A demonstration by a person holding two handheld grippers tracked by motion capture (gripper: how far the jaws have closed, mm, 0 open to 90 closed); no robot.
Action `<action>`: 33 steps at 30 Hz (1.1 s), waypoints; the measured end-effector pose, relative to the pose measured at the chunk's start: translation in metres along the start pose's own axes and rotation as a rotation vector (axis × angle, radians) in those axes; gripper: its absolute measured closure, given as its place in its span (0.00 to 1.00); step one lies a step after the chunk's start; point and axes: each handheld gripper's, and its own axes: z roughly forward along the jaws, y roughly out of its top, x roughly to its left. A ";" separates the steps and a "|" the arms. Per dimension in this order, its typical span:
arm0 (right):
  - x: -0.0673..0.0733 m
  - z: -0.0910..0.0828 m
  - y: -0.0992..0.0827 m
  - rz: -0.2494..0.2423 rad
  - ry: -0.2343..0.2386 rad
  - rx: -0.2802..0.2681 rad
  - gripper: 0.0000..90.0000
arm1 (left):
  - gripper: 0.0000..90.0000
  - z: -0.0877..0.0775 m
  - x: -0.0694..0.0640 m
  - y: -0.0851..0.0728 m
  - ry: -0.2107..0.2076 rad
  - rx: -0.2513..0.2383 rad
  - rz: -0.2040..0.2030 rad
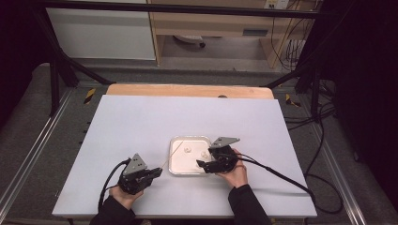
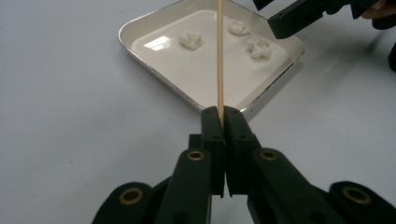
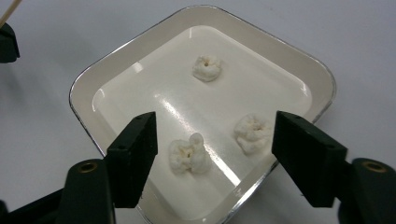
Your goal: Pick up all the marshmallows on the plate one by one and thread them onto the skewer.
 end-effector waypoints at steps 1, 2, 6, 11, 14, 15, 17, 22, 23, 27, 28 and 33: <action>0.000 0.001 -0.001 -0.001 0.006 0.002 0.42 | 0.98 0.000 0.000 0.000 -0.002 0.001 -0.002; 0.001 0.002 -0.001 -0.006 0.016 0.005 0.44 | 0.98 0.000 0.000 0.000 -0.001 0.000 -0.002; 0.003 0.005 -0.004 -0.011 0.028 0.024 0.49 | 0.98 0.001 0.000 0.000 -0.002 0.005 -0.002; 0.004 0.012 -0.008 -0.024 0.046 0.045 0.55 | 0.98 0.001 0.000 -0.001 -0.004 0.004 -0.003; 0.004 0.014 -0.010 -0.025 0.043 0.051 0.58 | 0.98 0.002 0.000 -0.001 -0.004 0.001 -0.004; 0.005 0.015 -0.010 -0.028 0.043 0.048 0.59 | 0.98 0.002 0.000 -0.001 -0.005 0.002 -0.005; 0.004 0.015 -0.010 -0.035 0.045 0.044 0.62 | 0.98 0.002 -0.001 -0.001 -0.005 0.000 -0.006; 0.006 0.015 -0.011 -0.057 0.039 0.036 0.69 | 0.98 0.001 -0.001 -0.001 -0.006 -0.006 -0.011; 0.006 0.015 -0.011 -0.058 0.039 0.035 0.71 | 0.98 0.001 -0.001 -0.001 -0.007 -0.005 -0.011; 0.006 0.015 -0.011 -0.049 0.043 0.039 0.74 | 0.98 0.002 -0.001 -0.001 -0.011 -0.007 -0.014; 0.006 0.014 -0.011 -0.042 0.044 0.040 0.74 | 0.98 0.002 -0.002 -0.001 -0.011 -0.007 -0.013; 0.002 0.007 -0.005 0.003 0.077 0.030 0.75 | 0.98 0.001 -0.002 -0.001 -0.009 -0.015 -0.011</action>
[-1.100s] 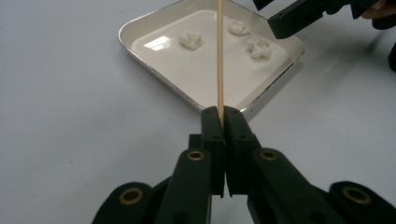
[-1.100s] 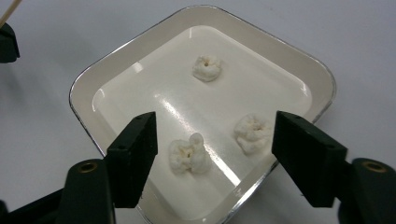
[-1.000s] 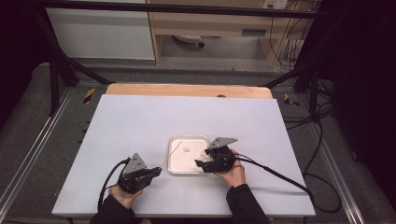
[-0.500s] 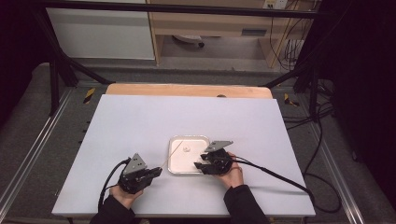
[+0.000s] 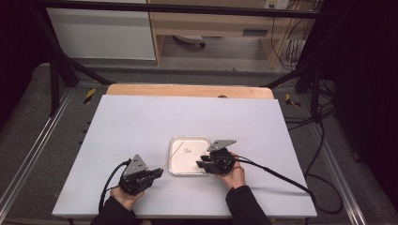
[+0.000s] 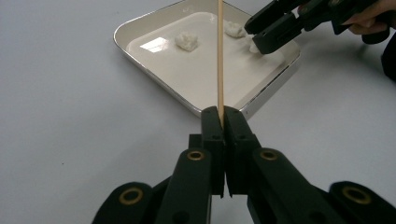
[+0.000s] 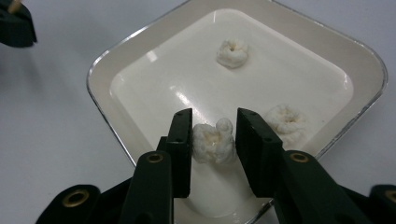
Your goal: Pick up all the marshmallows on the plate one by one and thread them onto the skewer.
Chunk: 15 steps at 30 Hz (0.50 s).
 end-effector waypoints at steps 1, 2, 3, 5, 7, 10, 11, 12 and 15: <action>0.000 -0.003 0.002 0.013 0.012 -0.007 0.75 | 0.98 0.000 0.000 0.000 0.000 -0.003 -0.001; -0.001 -0.007 0.005 0.027 0.026 -0.021 0.75 | 0.98 0.000 0.000 0.000 0.000 -0.003 -0.001; -0.002 -0.010 0.007 0.035 0.034 -0.033 0.75 | 0.98 0.000 0.000 0.000 0.000 -0.004 0.000; -0.002 -0.016 0.010 0.054 0.051 -0.055 0.75 | 0.98 0.000 -0.001 0.000 -0.001 -0.007 0.000; -0.002 -0.022 0.014 0.070 0.068 -0.083 0.75 | 0.98 0.000 -0.001 0.000 -0.001 -0.009 0.000; -0.003 -0.029 0.018 0.096 0.089 -0.119 0.75 | 0.98 -0.001 -0.002 0.000 0.000 -0.016 0.001; -0.003 -0.031 0.019 0.107 0.097 -0.130 0.75 | 0.98 -0.001 -0.002 0.000 -0.001 -0.019 0.002; -0.004 -0.033 0.021 0.123 0.108 -0.144 0.75 | 0.98 -0.001 -0.002 0.000 -0.001 -0.020 0.002; -0.005 -0.038 0.025 0.151 0.136 -0.179 0.75 | 0.98 -0.001 -0.002 0.000 0.000 -0.028 -0.001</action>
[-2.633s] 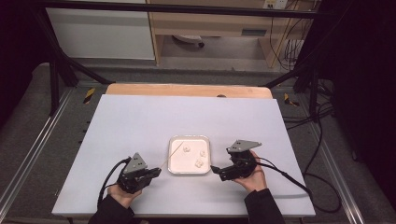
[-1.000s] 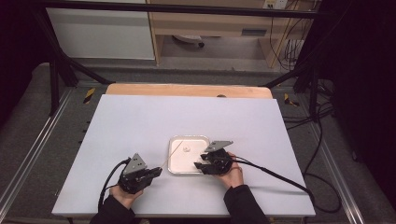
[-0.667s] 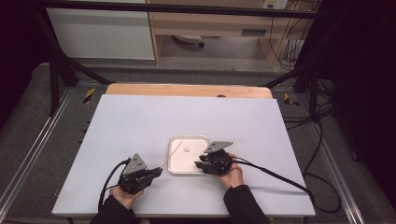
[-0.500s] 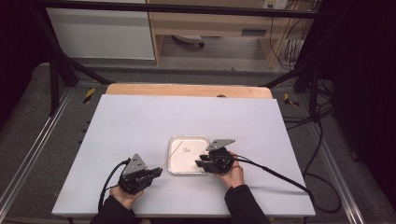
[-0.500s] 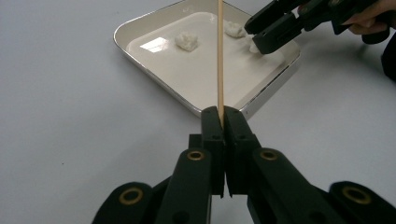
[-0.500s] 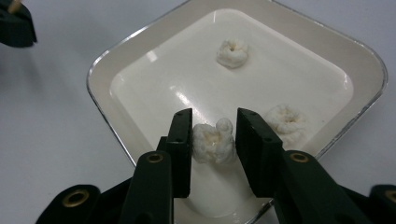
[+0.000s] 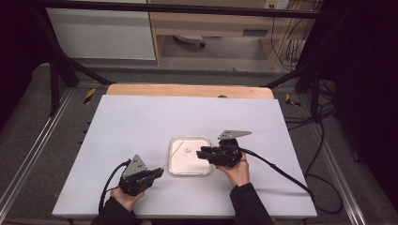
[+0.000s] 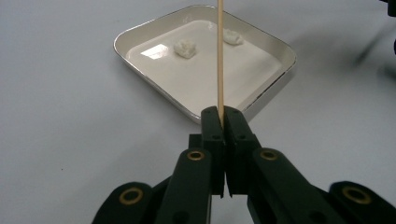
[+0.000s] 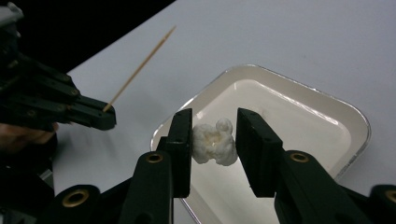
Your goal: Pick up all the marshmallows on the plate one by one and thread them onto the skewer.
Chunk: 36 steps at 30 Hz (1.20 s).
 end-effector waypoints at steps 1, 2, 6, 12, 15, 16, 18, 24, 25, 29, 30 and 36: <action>0.000 -0.001 0.002 0.010 0.010 -0.012 0.75 | 0.98 0.000 0.000 0.000 0.001 -0.002 0.002; 0.000 -0.002 0.003 0.021 0.020 -0.023 0.75 | 0.98 0.000 0.000 0.000 0.000 -0.002 0.004; 0.000 -0.007 0.010 0.055 0.036 -0.065 0.75 | 0.98 -0.001 -0.001 0.000 -0.002 -0.007 0.005; 0.000 -0.010 0.018 0.066 0.053 -0.097 0.75 | 0.98 -0.001 -0.002 0.000 -0.004 -0.014 0.006; 0.003 -0.009 0.024 0.073 0.068 -0.119 0.75 | 0.98 -0.002 -0.003 0.001 -0.005 -0.019 0.010; 0.003 -0.009 0.025 0.075 0.074 -0.129 0.75 | 0.98 -0.002 -0.003 0.001 -0.006 -0.021 0.010; 0.003 -0.008 0.029 0.082 0.079 -0.142 0.75 | 0.98 -0.002 -0.003 0.001 -0.007 -0.023 0.014; 0.004 -0.003 0.037 0.100 0.092 -0.162 0.75 | 0.98 -0.003 -0.004 0.001 -0.008 -0.032 0.013; 0.003 -0.002 0.038 0.109 0.100 -0.168 0.75 | 0.98 -0.003 -0.004 0.001 -0.010 -0.033 0.012; 0.001 0.001 0.041 0.132 0.112 -0.178 0.75 | 0.98 -0.003 -0.005 0.001 -0.011 -0.033 0.019; 0.000 0.001 0.041 0.134 0.114 -0.179 0.75 | 0.98 -0.003 -0.005 0.001 -0.011 -0.034 0.020; 0.003 0.008 0.044 0.139 0.134 -0.174 0.76 | 0.98 -0.003 -0.006 0.002 -0.010 -0.044 0.021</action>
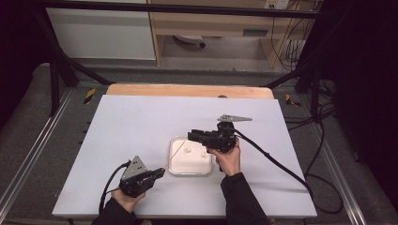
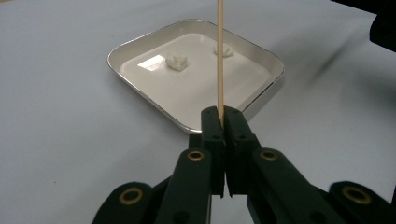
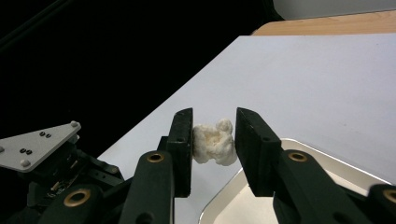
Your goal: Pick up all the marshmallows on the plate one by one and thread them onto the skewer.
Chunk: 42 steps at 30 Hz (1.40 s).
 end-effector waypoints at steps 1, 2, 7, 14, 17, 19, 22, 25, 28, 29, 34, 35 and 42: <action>0.001 0.002 0.000 0.000 0.005 0.000 0.76 | 0.98 0.000 0.000 0.000 0.000 0.000 0.000; 0.001 0.003 0.000 0.002 0.007 0.001 0.76 | 0.98 0.000 0.000 0.000 0.000 -0.002 0.002; 0.001 0.006 0.000 0.016 0.025 -0.001 0.76 | 0.98 -0.001 -0.001 0.000 0.003 -0.009 0.002; 0.001 0.007 -0.001 0.024 0.043 0.010 0.77 | 0.98 -0.001 -0.001 0.000 0.004 -0.014 0.006; 0.001 0.008 -0.002 0.028 0.049 0.019 0.77 | 0.98 -0.001 -0.001 0.000 0.005 -0.015 0.009; 0.000 0.009 -0.003 0.034 0.056 0.023 0.77 | 0.98 -0.001 -0.001 0.000 0.005 -0.015 0.009; 0.000 0.010 -0.004 0.041 0.068 0.027 0.78 | 0.98 -0.001 -0.002 0.000 0.004 -0.015 0.016; 0.000 0.010 -0.004 0.050 0.079 0.030 0.79 | 0.98 -0.001 -0.002 0.000 -0.002 -0.022 0.019; 0.000 0.011 -0.005 0.052 0.091 0.024 0.81 | 0.98 -0.001 -0.003 0.000 -0.008 -0.023 0.023; 0.001 0.011 -0.005 0.052 0.094 0.025 0.82 | 0.98 -0.001 -0.003 0.000 -0.008 -0.023 0.024; 0.003 0.012 -0.008 0.055 0.103 0.018 0.83 | 0.98 -0.001 -0.003 -0.001 -0.007 -0.024 0.027; 0.003 0.012 -0.008 0.054 0.104 0.018 0.83 | 0.98 -0.001 -0.003 -0.001 -0.006 -0.024 0.027; 0.005 0.014 -0.013 0.042 0.115 0.017 0.84 | 0.98 0.001 -0.004 -0.002 -0.007 -0.018 0.033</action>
